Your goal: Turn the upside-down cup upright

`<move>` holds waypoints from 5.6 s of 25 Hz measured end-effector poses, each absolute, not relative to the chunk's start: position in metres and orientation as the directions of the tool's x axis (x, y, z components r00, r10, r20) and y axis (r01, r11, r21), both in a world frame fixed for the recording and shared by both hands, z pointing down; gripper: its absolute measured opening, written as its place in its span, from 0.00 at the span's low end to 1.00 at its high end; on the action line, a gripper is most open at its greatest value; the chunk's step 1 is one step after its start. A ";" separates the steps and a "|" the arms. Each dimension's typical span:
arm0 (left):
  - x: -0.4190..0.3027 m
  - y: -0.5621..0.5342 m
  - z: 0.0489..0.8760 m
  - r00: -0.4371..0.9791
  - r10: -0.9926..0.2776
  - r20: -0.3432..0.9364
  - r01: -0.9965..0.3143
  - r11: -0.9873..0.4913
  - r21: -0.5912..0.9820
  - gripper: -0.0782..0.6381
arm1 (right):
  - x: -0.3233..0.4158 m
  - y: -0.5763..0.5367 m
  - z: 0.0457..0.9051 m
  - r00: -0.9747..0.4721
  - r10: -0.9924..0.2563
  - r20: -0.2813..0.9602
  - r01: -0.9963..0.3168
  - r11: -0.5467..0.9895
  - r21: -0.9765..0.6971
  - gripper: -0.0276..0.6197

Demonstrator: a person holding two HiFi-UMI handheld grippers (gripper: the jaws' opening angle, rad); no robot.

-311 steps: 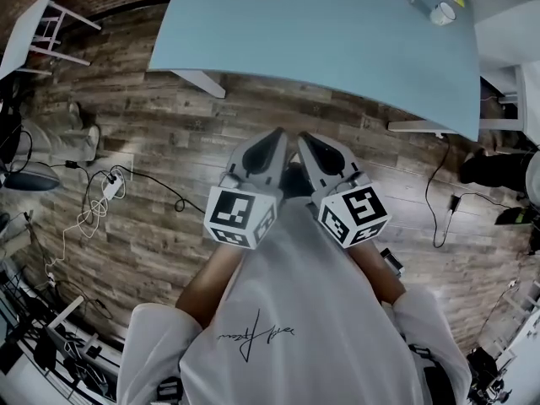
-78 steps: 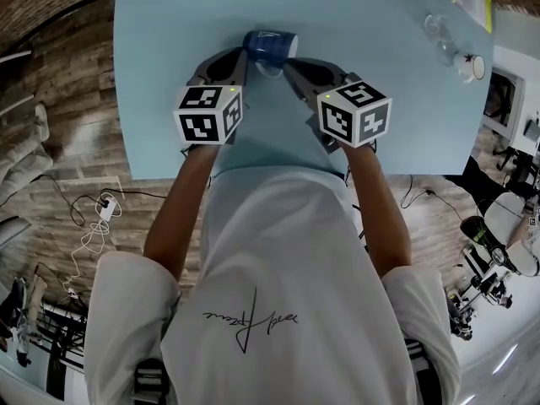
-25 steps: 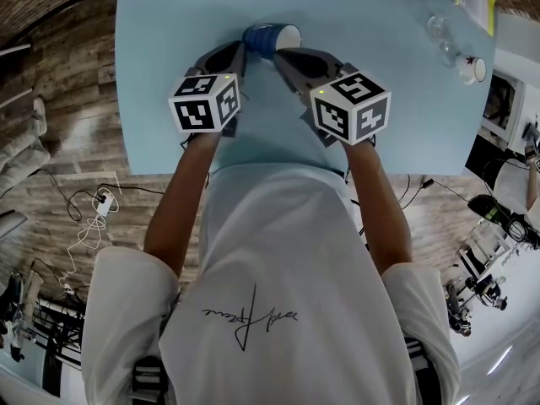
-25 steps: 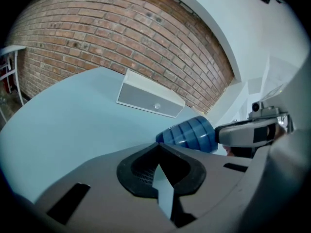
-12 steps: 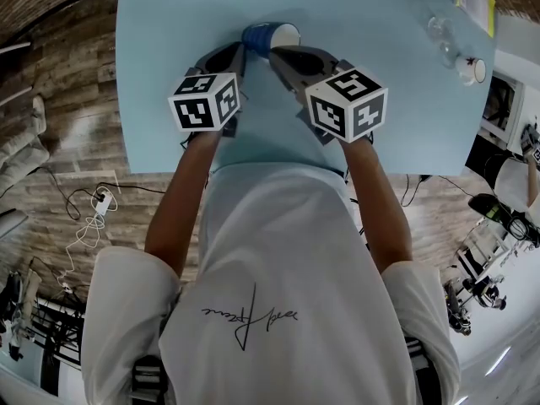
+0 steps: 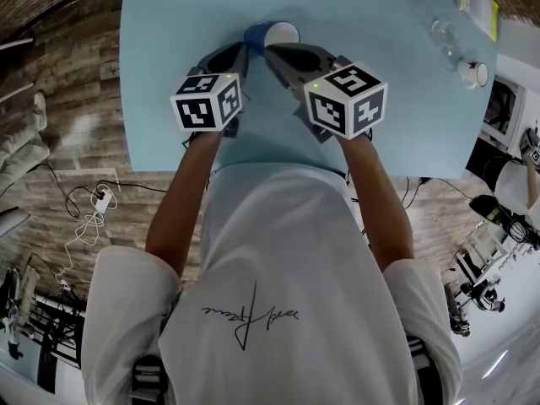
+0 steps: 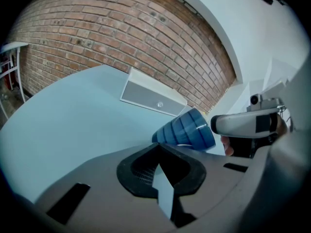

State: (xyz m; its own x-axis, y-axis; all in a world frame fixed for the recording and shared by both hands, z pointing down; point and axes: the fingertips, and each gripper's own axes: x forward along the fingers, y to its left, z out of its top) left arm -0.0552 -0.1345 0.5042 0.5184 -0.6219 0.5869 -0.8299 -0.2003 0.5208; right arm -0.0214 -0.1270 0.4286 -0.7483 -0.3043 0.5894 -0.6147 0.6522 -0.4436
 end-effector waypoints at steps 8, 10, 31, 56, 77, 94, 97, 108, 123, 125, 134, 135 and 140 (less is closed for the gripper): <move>-0.060 -0.136 0.503 0.510 -0.628 0.588 -0.835 -0.195 0.515 0.12 | -0.027 -0.132 0.436 -0.738 -0.303 0.603 -0.623 0.651 -0.434 0.08; -0.061 -0.136 0.503 0.512 -0.629 0.585 -0.830 -0.187 0.525 0.12 | -0.029 -0.134 0.439 -0.735 -0.305 0.605 -0.625 0.651 -0.431 0.07; -0.067 -0.140 0.502 0.510 -0.638 0.577 -0.822 -0.164 0.545 0.12 | -0.055 -0.169 0.425 -0.755 -0.324 0.570 -0.602 0.686 -0.408 0.08; -0.074 -0.124 0.462 0.501 -0.687 0.527 -0.829 -0.207 0.519 0.12 | -0.026 -0.150 0.396 -0.770 -0.375 0.516 -0.613 0.660 -0.434 0.08; -0.032 -0.079 0.402 0.585 -0.686 0.433 -0.781 -0.331 0.530 0.12 | 0.013 -0.078 0.373 -0.759 -0.349 0.549 -0.587 0.733 -0.346 0.08; -0.023 -0.051 0.356 0.629 -0.684 0.370 -0.753 -0.418 0.508 0.12 | 0.040 -0.031 0.336 -0.755 -0.441 0.485 -0.625 0.708 -0.330 0.07; -0.022 -0.046 0.350 0.637 -0.683 0.358 -0.747 -0.431 0.506 0.12 | 0.043 -0.027 0.328 -0.745 -0.483 0.460 -0.649 0.684 -0.333 0.07; -0.023 -0.019 0.321 0.653 -0.692 0.310 -0.737 -0.483 0.473 0.12 | 0.049 0.002 0.313 -0.708 -0.568 0.418 -0.703 0.624 -0.342 0.07; -0.024 -0.009 0.311 0.672 -0.683 0.286 -0.716 -0.503 0.483 0.12 | 0.051 0.001 0.303 -0.748 -0.517 0.416 -0.651 0.692 -0.311 0.07; -0.022 -0.010 0.311 0.681 -0.675 0.285 -0.710 -0.514 0.481 0.12 | 0.048 0.000 0.298 -0.765 -0.497 0.408 -0.629 0.712 -0.311 0.07; -0.017 -0.008 0.312 0.693 -0.664 0.281 -0.700 -0.526 0.484 0.12 | 0.047 0.002 0.298 -0.792 -0.454 0.408 -0.590 0.741 -0.320 0.07; -0.016 -0.007 0.312 0.693 -0.662 0.284 -0.701 -0.527 0.481 0.12 | 0.048 0.003 0.298 -0.796 -0.448 0.407 -0.585 0.744 -0.324 0.07; -0.009 -0.002 0.310 0.698 -0.655 0.290 -0.698 -0.532 0.479 0.12 | 0.050 0.011 0.292 -0.813 -0.424 0.400 -0.558 0.763 -0.325 0.07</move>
